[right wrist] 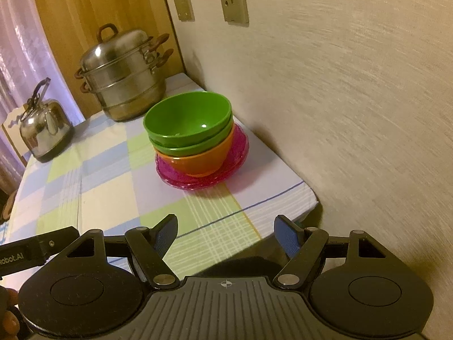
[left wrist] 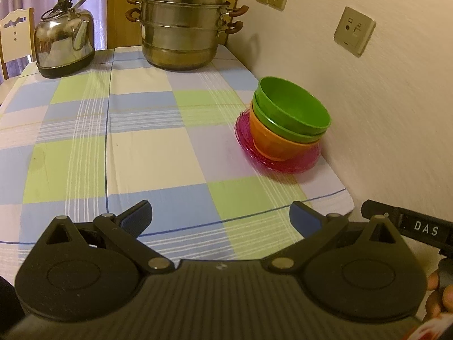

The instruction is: Organize plates and bowls

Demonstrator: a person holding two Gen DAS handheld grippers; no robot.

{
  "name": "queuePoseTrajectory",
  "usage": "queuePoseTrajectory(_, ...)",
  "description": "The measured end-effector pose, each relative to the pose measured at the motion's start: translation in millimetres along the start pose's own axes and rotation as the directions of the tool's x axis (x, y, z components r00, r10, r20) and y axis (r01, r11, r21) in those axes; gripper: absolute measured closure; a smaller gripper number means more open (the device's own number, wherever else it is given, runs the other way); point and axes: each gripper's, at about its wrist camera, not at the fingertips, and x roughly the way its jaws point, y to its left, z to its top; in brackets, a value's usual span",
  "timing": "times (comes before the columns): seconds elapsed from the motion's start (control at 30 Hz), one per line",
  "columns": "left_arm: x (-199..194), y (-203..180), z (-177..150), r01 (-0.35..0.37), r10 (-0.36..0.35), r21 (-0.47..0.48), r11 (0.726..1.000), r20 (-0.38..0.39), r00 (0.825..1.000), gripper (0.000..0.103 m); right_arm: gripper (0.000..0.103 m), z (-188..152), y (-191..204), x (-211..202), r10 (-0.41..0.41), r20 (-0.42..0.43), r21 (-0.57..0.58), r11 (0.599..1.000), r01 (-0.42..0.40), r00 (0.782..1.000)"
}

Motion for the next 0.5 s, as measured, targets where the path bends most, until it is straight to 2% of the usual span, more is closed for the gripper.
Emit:
queuePoseTrajectory(0.3, 2.1, -5.4, -13.6, -0.027, 0.027, 0.027, 0.999, 0.0, 1.0, 0.0, 0.028, -11.8, 7.7, -8.7, -0.001, 0.015, -0.073, 0.997, 0.002, 1.0)
queuePoseTrajectory(0.5, 3.4, -4.8, -15.1, -0.048, 0.048, 0.028, 0.998, 0.007, 0.999, 0.0, 0.028, -14.0, 8.4, -5.8, 0.007, 0.0, -0.072, 0.997, -0.007, 1.0)
